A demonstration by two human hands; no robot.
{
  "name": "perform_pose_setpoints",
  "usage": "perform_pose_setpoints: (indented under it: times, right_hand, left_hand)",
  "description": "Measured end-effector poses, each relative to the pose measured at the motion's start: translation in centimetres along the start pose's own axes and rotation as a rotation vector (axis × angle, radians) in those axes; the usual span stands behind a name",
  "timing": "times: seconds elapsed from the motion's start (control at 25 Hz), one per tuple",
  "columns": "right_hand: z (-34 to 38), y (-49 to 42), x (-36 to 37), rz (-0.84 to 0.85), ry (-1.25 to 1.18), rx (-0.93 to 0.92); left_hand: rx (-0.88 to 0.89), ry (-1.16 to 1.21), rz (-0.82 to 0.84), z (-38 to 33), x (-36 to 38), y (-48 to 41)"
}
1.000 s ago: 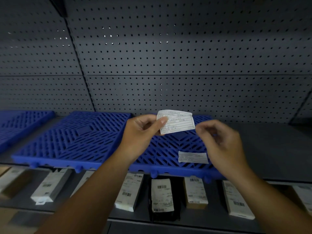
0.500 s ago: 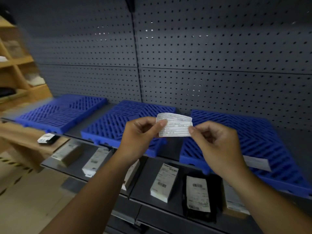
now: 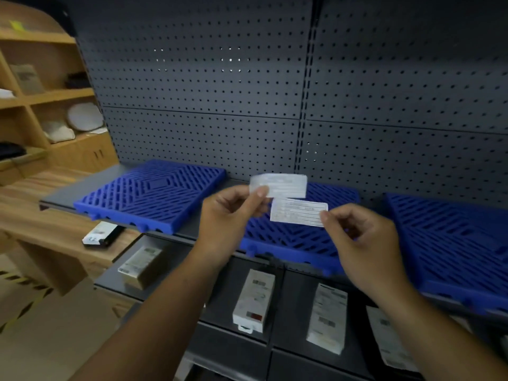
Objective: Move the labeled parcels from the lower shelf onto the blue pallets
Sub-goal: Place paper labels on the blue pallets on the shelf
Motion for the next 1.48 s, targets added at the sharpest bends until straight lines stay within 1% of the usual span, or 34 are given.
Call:
perform_pose_setpoints:
  times: [0.08, 0.28, 0.36, 0.48, 0.64, 0.72, 0.84, 0.92, 1.04, 1.12, 1.24, 1.4, 1.48]
  right_hand:
    - [-0.7, 0.0, 2.2, -0.023, 0.077, 0.052]
    - [-3.0, -0.3, 5.3, 0.044, 0.26, 0.173]
    - [-3.4, -0.1, 5.3, 0.045, 0.32, 0.191]
    - [-3.3, -0.1, 5.0, 0.036, 0.388, 0.17]
    - [-3.1, 0.0, 5.4, 0.061, 0.408, 0.168]
    - [-2.9, 0.2, 5.2, 0.015, 0.396, 0.161]
    - [-0.9, -0.5, 5.0, -0.064, 0.288, 0.031]
    - [0.8, -1.8, 6.0, -0.017, 0.187, -0.025]
    - [3.2, -3.7, 8.9, 0.096, 0.038, -0.029]
    - [4.3, -4.1, 11.1, 0.136, -0.022, -0.038]
    - [5.3, -4.2, 14.6, 0.151, -0.068, -0.033]
    - [7.5, -4.8, 21.4, 0.203, -0.067, -0.027]
    - [8.5, -4.8, 26.3, 0.229, -0.018, -0.02]
  left_hand:
    - [-0.043, 0.014, -0.067, 0.6, -3.2, -1.1]
    - [-0.035, -0.03, -0.037, 1.6, -7.0, -2.1]
    - [-0.047, -0.025, -0.045, 2.0, -7.4, -2.2]
    - [-0.081, -0.022, -0.05, 2.7, -7.4, -2.5]
    - [-0.102, -0.069, -0.007, 3.3, -6.2, -2.9]
    - [-0.116, -0.066, -0.003, 3.6, -5.8, -2.8]
    - [-0.131, -0.087, -0.006, 3.6, -5.4, -2.5]
    - [-0.127, -0.114, -0.017, 3.3, -5.4, -2.3]
    - [-0.097, -0.137, -0.014, 2.3, -6.2, -2.1]
    - [-0.096, -0.164, -0.008, 1.7, -7.5, -2.3]
    - [-0.09, -0.179, -0.007, 1.3, -10.9, -3.0]
    - [-0.085, -0.177, -0.042, 1.9, -18.5, -5.1]
    - [-0.072, -0.262, -0.052, 2.8, -23.2, -6.7]
Point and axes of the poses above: each hand's wrist, its own y-axis away from the middle knuckle, its own x-axis out of the palm, z = x × y, the point moved 6 cm from there along -y, towards the middle knuckle, and after that the axes turned 3 degrees about -z, right-handed, at the moved point
